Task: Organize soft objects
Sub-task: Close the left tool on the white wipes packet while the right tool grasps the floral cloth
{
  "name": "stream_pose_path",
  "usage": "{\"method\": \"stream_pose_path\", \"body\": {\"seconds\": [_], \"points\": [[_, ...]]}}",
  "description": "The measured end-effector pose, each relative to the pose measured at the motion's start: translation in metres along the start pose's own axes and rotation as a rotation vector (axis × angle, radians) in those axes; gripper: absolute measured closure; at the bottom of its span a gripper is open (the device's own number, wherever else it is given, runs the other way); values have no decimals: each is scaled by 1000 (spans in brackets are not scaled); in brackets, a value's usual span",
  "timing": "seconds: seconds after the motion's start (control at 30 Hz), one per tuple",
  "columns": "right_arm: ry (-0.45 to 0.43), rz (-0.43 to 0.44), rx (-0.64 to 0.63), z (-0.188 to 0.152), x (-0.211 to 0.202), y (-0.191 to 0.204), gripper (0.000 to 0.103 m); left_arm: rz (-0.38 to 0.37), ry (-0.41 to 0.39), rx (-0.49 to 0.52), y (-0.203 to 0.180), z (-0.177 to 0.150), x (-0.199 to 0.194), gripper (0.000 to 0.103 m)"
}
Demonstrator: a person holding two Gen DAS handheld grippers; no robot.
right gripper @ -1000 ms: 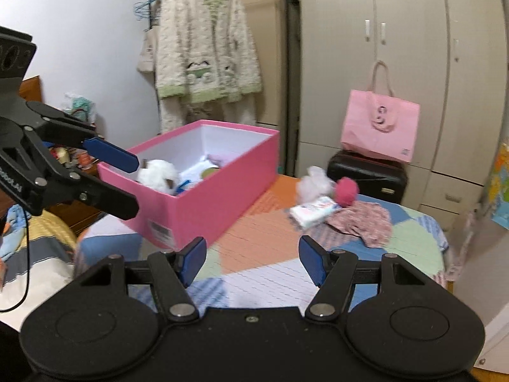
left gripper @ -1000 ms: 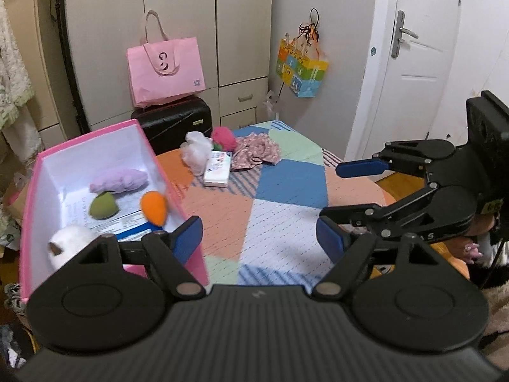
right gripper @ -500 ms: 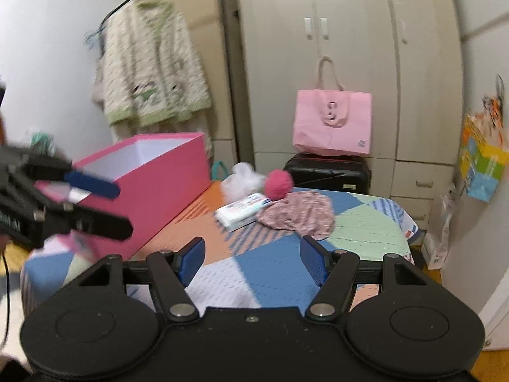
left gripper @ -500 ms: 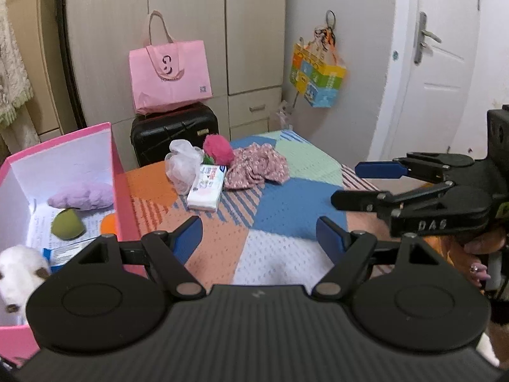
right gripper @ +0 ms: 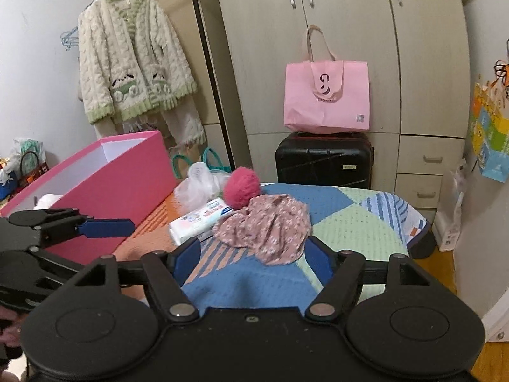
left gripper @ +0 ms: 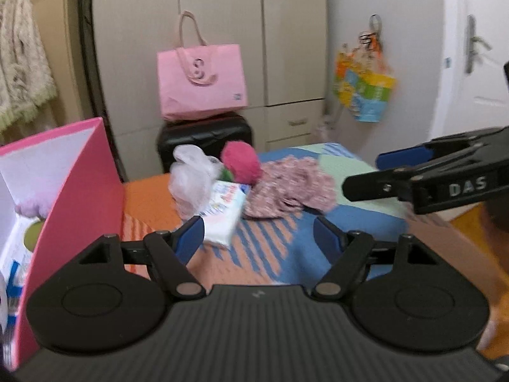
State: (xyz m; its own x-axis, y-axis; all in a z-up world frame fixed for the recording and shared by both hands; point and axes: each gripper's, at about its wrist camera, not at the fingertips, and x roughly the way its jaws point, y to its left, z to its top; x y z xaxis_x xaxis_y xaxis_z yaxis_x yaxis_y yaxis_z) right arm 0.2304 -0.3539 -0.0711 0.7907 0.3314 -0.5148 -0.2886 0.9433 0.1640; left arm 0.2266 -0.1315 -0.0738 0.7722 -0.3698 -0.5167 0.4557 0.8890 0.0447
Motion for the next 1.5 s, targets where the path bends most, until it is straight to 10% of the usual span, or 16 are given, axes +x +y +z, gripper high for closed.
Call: {"method": "stream_pose_path", "body": {"seconds": [0.37,0.8,0.93,1.0,1.17,1.5], "points": [[64,67,8,22,53,-26,25,194,50,-100,22,4,50,30],[93,121,17,24,86,-30,22,122,67,-81,20,-2,68,31],[106,111,6,20,93,-30,22,126,78,-69,22,-2,65,57],[104,100,4,17,95,-29,28,120,80,-73,23,-2,61,61],[104,93,-52,12,87,-24,77,109,63,-71,19,-4,49,63],[90,34,-25,-7,35,-15,87,-41,184,-138,15,-10,24,63]]}}
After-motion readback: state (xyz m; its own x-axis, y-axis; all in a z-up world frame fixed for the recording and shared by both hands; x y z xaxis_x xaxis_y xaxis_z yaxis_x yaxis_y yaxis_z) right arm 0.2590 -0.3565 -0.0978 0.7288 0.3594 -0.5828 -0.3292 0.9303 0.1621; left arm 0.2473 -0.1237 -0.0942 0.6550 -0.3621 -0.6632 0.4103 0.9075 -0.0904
